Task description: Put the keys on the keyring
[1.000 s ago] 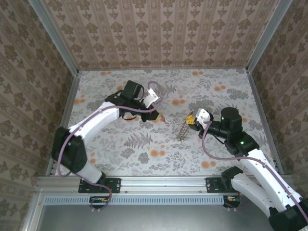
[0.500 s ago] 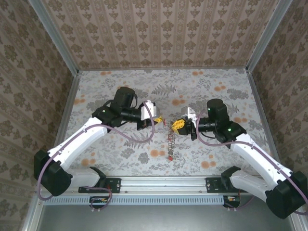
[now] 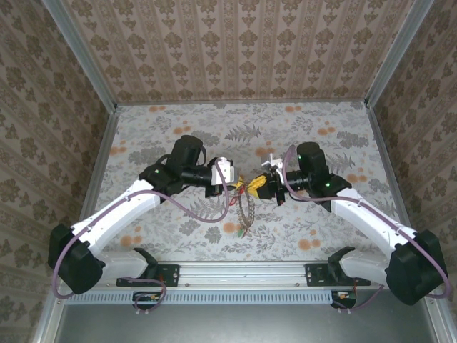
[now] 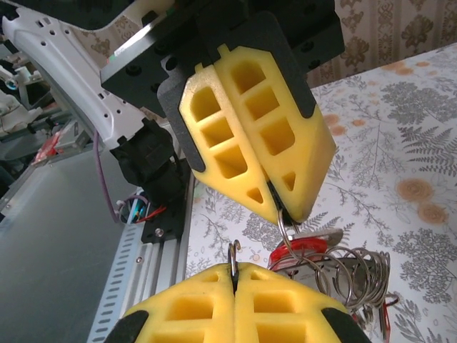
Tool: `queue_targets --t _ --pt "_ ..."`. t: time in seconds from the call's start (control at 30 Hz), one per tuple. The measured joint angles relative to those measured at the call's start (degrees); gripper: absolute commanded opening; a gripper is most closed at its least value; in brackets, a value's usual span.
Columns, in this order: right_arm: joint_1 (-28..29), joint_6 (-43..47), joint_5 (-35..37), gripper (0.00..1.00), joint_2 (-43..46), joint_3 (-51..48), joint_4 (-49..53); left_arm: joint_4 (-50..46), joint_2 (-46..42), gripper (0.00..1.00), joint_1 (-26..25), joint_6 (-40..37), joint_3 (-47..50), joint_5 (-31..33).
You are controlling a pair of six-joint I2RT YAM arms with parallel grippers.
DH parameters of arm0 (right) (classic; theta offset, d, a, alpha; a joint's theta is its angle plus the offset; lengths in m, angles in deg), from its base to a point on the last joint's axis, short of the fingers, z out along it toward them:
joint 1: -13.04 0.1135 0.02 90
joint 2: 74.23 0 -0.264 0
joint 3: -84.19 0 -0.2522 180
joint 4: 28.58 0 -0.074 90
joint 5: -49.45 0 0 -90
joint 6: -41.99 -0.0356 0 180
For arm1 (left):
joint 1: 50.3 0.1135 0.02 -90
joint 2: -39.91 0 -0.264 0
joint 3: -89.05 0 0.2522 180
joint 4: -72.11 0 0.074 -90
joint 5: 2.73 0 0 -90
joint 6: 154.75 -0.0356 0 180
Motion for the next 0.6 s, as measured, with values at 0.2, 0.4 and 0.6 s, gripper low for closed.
queue_targets --t 0.2,0.4,0.6 --pt "0.0 -0.5 0.0 0.00 -1.1 0.4 0.0 1.4 0.0 0.00 -0.7 -1.9 0.7 -0.2" --pt "0.0 -1.6 0.0 0.00 -2.6 0.5 0.1 2.4 -1.0 0.00 -0.9 -3.9 2.9 -0.1" --pt "-0.5 -3.0 -0.2 0.00 -3.8 1.0 0.3 2.9 -2.6 0.00 -1.7 -7.4 4.2 1.4"
